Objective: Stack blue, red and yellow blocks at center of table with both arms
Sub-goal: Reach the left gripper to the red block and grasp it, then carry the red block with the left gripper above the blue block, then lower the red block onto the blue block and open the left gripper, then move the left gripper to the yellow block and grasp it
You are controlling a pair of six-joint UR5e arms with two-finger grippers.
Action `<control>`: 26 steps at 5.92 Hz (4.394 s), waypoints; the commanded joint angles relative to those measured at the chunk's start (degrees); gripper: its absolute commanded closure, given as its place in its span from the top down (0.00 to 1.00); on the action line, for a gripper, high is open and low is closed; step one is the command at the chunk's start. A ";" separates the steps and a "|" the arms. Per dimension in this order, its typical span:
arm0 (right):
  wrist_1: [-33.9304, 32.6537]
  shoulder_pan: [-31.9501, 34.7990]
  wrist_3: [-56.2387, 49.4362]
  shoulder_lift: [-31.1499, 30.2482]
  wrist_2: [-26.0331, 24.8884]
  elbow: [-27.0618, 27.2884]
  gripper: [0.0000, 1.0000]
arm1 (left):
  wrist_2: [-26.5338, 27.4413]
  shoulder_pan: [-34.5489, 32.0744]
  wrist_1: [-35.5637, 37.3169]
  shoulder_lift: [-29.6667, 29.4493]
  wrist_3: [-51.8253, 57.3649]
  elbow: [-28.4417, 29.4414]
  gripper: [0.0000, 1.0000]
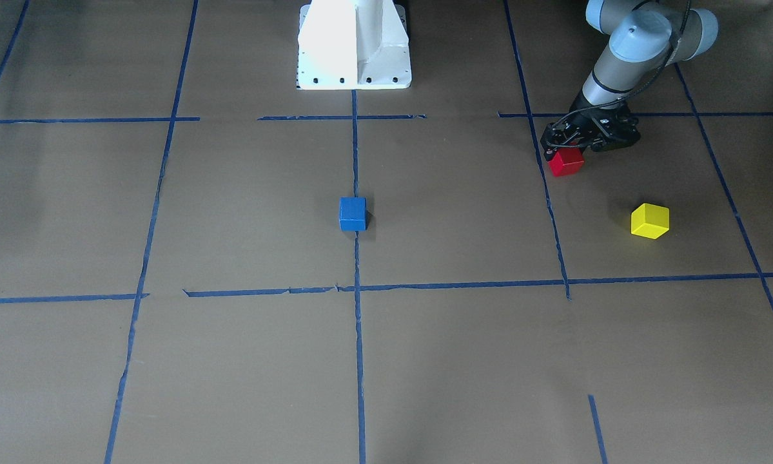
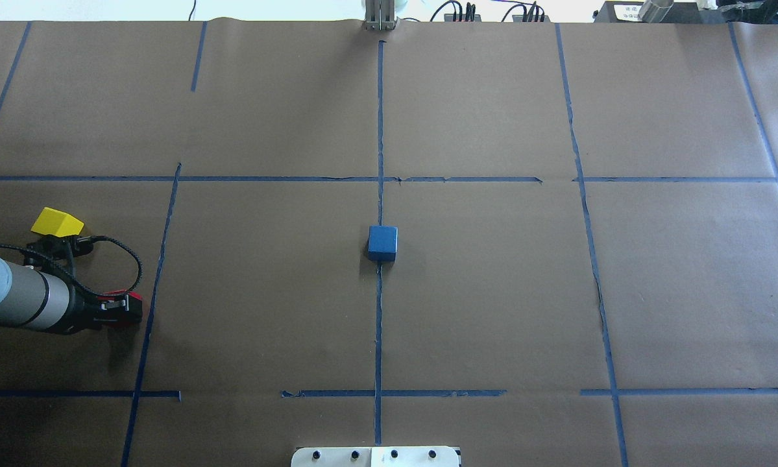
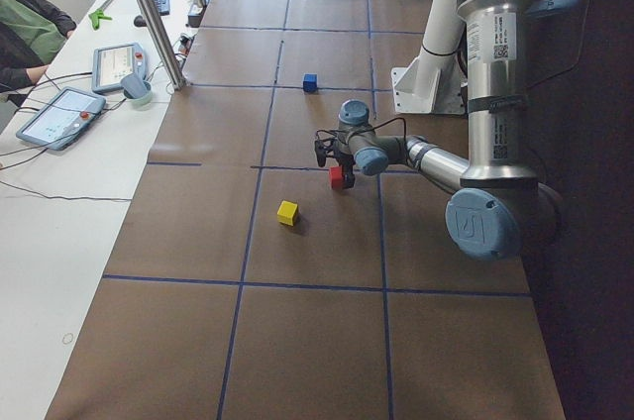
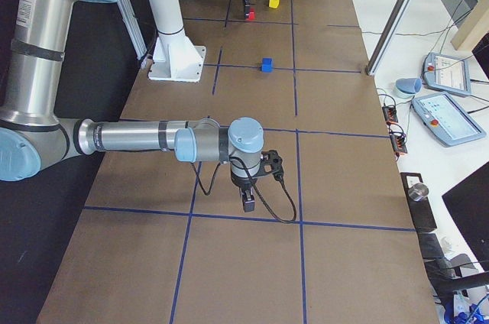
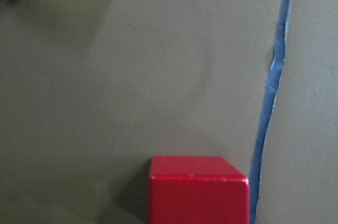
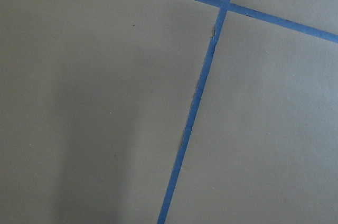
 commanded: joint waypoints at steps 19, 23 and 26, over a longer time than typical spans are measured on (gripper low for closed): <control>0.00 0.00 2.40 0.15 0.09 -0.95 1.00 | 1.06 2.73 32.63 -60.25 9.68 27.08 0.25; 0.00 -0.09 2.40 0.15 0.53 -0.95 1.00 | 0.97 0.72 33.41 -59.99 10.64 24.55 1.00; 0.00 -0.09 2.31 0.24 0.53 -0.95 1.00 | -6.13 -9.97 36.23 -40.84 29.00 5.28 1.00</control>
